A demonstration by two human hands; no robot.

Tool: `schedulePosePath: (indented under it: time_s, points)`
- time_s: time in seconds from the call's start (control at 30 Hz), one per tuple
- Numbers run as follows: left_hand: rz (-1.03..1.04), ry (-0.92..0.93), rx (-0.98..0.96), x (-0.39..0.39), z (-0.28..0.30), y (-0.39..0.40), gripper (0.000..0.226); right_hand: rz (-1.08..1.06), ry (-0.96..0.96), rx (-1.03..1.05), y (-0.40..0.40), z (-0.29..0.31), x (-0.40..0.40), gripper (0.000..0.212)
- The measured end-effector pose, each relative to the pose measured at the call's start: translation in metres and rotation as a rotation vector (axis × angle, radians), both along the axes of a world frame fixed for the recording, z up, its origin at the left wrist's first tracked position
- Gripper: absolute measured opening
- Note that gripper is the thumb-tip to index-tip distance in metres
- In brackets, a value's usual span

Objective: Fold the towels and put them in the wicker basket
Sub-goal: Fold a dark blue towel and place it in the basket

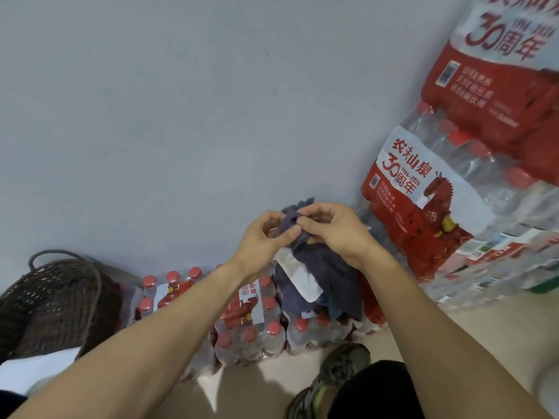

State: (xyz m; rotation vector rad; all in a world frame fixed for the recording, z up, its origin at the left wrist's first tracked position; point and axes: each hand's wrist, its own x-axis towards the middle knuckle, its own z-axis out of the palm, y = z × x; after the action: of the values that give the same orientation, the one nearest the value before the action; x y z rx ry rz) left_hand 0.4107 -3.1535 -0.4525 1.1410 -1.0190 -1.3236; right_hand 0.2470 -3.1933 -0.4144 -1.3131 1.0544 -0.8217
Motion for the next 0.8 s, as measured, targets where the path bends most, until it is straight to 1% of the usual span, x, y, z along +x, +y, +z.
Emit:
schedulePosePath:
  time_s: [0.03,0.1,0.17,0.3,0.37,0.43,0.5,0.53,0.57,0.6,0.73,0.77,0.8]
  points:
    - [0.006,0.029,-0.019,0.011,0.011,0.005,0.038,0.035,-0.043,-0.005,0.007,0.008,0.007,0.015]
    - [0.002,0.084,-0.046,0.034,0.032,0.015,0.036,0.107,-0.064,-0.03,0.02,0.021,0.022,0.02]
    - [-0.006,0.071,-0.065,0.059,0.051,0.022,0.034,0.165,-0.067,-0.059,0.031,0.03,0.039,0.024]
    - [-0.05,-0.144,-0.067,0.117,0.071,0.039,0.031,0.259,-0.044,-0.147,0.052,0.032,0.075,0.03]
    - [-0.062,-0.203,-0.051,0.142,0.074,0.049,0.034,0.301,-0.029,-0.162,0.059,0.028,0.092,0.036]
    - [-0.052,-0.177,-0.024,0.159,0.07,0.06,0.039,0.307,0.03,-0.212,0.064,0.02,0.108,0.042]
    - [-0.025,-0.09,0.012,0.169,0.06,0.07,0.047,0.296,0.182,-0.336,0.067,0.011,0.121,0.052]
    - [-0.007,-0.049,0.025,0.171,0.054,0.075,0.047,0.298,0.235,-0.381,0.068,0.005,0.127,0.057]
    - [0.013,-0.033,0.028,0.172,0.049,0.077,0.045,0.3,0.255,-0.398,0.069,0.001,0.133,0.058]
    - [0.03,-0.053,0.019,0.172,0.045,0.079,0.041,0.293,0.245,-0.389,0.069,-0.003,0.14,0.052]
    - [0.051,-0.174,-0.015,0.175,0.043,0.081,0.033,0.251,0.088,-0.186,0.059,-0.009,0.16,0.01]
    - [0.06,-0.193,-0.006,0.179,0.044,0.08,0.031,0.25,0.081,-0.181,0.055,-0.009,0.162,0.004]
    - [0.063,-0.218,0.006,0.185,0.044,0.081,0.028,0.251,0.093,-0.212,0.051,-0.01,0.163,0.005]
